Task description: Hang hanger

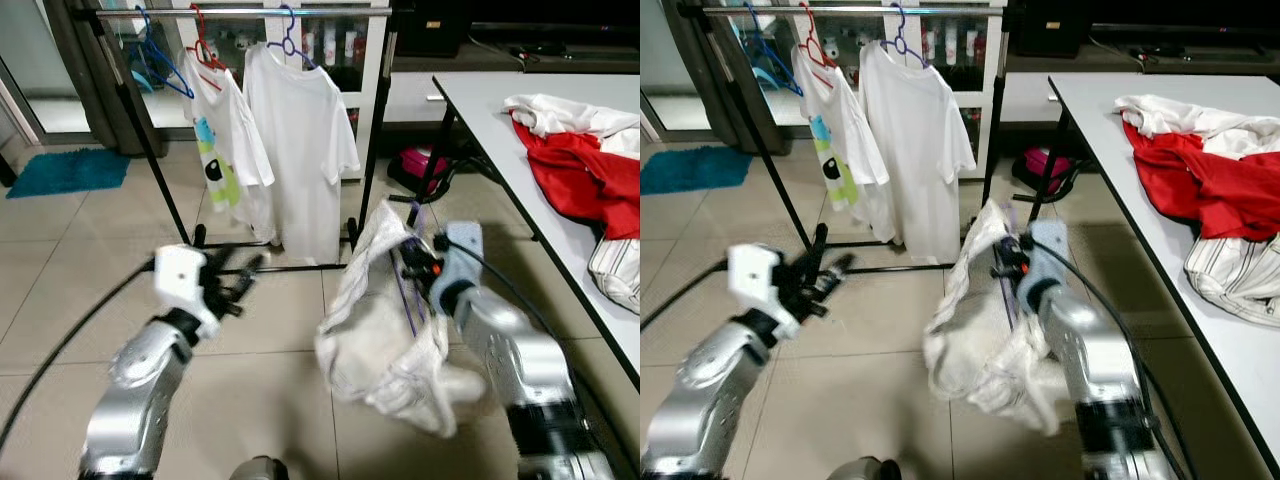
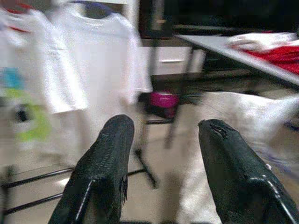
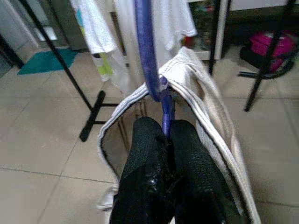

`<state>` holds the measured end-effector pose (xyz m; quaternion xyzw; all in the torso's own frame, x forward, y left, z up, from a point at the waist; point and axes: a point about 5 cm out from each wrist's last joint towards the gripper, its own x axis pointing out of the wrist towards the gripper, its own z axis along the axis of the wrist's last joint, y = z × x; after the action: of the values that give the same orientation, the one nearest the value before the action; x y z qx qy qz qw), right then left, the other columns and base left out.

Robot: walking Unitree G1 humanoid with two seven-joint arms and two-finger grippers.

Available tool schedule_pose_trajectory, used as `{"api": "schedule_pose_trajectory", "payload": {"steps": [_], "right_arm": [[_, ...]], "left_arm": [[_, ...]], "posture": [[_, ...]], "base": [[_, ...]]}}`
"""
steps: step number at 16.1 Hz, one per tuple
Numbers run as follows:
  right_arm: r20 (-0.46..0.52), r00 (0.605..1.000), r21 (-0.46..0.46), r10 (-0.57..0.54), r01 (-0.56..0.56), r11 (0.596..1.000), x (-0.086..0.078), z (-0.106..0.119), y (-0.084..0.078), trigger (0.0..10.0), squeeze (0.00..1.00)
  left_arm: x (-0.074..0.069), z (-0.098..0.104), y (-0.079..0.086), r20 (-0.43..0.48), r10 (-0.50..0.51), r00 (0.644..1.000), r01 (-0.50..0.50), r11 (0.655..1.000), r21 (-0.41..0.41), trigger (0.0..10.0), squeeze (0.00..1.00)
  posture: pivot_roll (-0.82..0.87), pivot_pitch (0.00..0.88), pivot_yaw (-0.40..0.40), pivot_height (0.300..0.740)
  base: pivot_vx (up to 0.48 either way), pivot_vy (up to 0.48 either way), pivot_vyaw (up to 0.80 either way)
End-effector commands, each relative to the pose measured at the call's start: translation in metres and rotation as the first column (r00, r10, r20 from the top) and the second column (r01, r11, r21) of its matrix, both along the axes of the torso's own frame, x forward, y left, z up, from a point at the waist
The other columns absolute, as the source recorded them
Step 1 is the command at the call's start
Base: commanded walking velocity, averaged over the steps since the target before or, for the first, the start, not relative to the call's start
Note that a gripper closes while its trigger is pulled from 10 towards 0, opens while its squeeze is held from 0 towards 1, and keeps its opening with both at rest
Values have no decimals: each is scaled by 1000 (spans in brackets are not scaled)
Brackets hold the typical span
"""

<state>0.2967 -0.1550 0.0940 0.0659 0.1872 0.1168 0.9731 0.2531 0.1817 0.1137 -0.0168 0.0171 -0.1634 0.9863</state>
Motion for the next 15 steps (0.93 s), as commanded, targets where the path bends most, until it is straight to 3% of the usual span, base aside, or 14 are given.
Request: {"api": "schedule_pose_trajectory", "payload": {"steps": [1, 3, 4, 7, 15], "right_arm": [[64, 998, -4, -20, 20, 1000, 0, 13, -2, 10000, 0], [59, 995, -124, -77, 84, 989, -10, 5, -5, 10000, 0], [58, 995, -129, -78, 85, 988, -10, 5, -5, 10000, 0], [120, 987, 14, -109, 108, 994, -5, 17, -3, 10000, 0], [183, 980, 45, -75, 68, 997, -1, 31, 7, 10000, 0]], "left_arm": [[-4, 1, 2, -13, 35, 999, -34, 999, 37, 10000, 0], [-12, -3, -3, -47, 64, 997, -61, 995, 77, 10000, 0], [-12, -2, -4, -46, 70, 997, -66, 995, 77, 10000, 0], [-9, 7, -15, 0, 76, 997, -76, 996, 38, 10000, 0], [-4, 15, -15, 24, 74, 997, -76, 994, 80, 10000, 0]], "posture": [[-83, 0, 29, 740], [-83, 0, 31, 740], [-81, 0, 30, 740], [-79, 0, 31, 740], [-88, 0, 47, 740]], "base": [[0, 0, 0], [276, 0, 0], [311, 0, 0], [384, 0, 0], [449, 0, 0]]}}
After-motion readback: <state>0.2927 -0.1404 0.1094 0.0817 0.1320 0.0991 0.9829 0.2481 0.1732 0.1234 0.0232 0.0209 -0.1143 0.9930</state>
